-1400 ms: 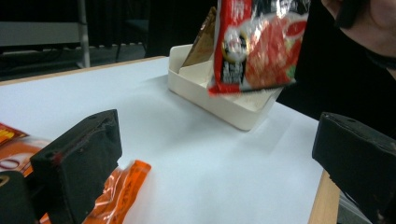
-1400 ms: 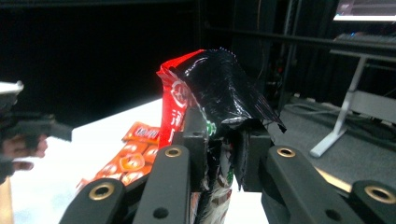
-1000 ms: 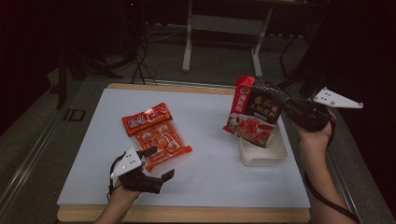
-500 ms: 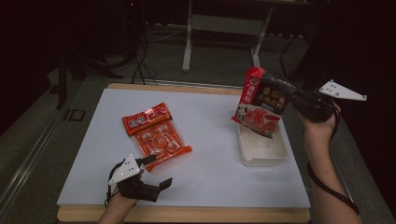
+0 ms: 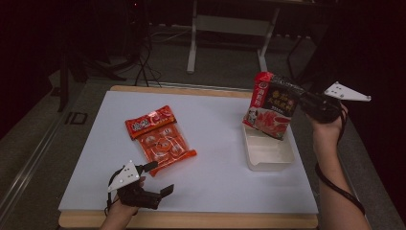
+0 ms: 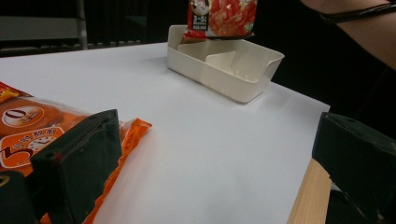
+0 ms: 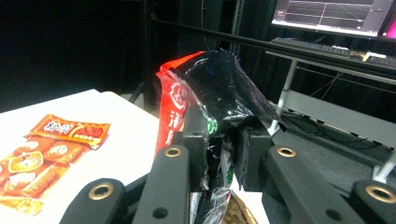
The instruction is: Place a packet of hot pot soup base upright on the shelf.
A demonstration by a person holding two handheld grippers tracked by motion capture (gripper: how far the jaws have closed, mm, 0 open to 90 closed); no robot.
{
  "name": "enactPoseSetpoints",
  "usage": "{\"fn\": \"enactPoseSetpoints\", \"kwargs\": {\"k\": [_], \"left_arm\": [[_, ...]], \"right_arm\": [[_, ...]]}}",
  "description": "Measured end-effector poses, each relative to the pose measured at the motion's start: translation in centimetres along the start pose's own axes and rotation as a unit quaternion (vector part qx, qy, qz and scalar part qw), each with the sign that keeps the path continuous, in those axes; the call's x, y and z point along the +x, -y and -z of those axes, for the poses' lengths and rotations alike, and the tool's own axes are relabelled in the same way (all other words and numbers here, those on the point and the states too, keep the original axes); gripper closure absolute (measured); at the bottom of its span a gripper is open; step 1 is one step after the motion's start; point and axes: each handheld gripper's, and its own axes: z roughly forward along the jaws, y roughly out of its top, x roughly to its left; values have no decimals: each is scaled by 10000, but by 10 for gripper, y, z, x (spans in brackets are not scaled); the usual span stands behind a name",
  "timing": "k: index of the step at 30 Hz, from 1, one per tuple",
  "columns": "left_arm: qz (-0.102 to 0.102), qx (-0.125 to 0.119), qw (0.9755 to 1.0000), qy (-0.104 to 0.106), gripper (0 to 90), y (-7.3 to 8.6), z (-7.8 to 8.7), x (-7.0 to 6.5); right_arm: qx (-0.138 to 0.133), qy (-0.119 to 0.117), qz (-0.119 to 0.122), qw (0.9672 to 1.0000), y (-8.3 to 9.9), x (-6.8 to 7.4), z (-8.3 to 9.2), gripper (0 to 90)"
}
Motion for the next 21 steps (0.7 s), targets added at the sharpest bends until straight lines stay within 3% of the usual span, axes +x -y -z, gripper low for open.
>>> {"fn": "enactPoseSetpoints", "kwargs": {"k": [2, 3, 4, 7, 15, 21], "left_arm": [[23, -3, 10000, 21, 23, 0, 0, 0], [23, -3, 10000, 21, 23, 0, 0, 0], [34, 3, 10000, 46, 23, 1, -1, 0], [49, -18, 10000, 70, 23, 1, -1, 0], [78, -46, 9999, 93, 23, 1, 0, 1], [126, -63, 9999, 95, 23, 2, 0, 1]], "right_arm": [[27, 20, 220, 9998, 1, 2, -2, 770], [27, 20, 220, 9998, 1, 2, -2, 770], [70, 40, 545, 9985, 2, 4, -5, 770], [167, 58, 701, 9974, 3, 5, -9, 770], [409, 79, 1007, 9940, 11, 9, -19, 770], [453, -150, 919, 9946, 18, 11, -25, 767]]}}
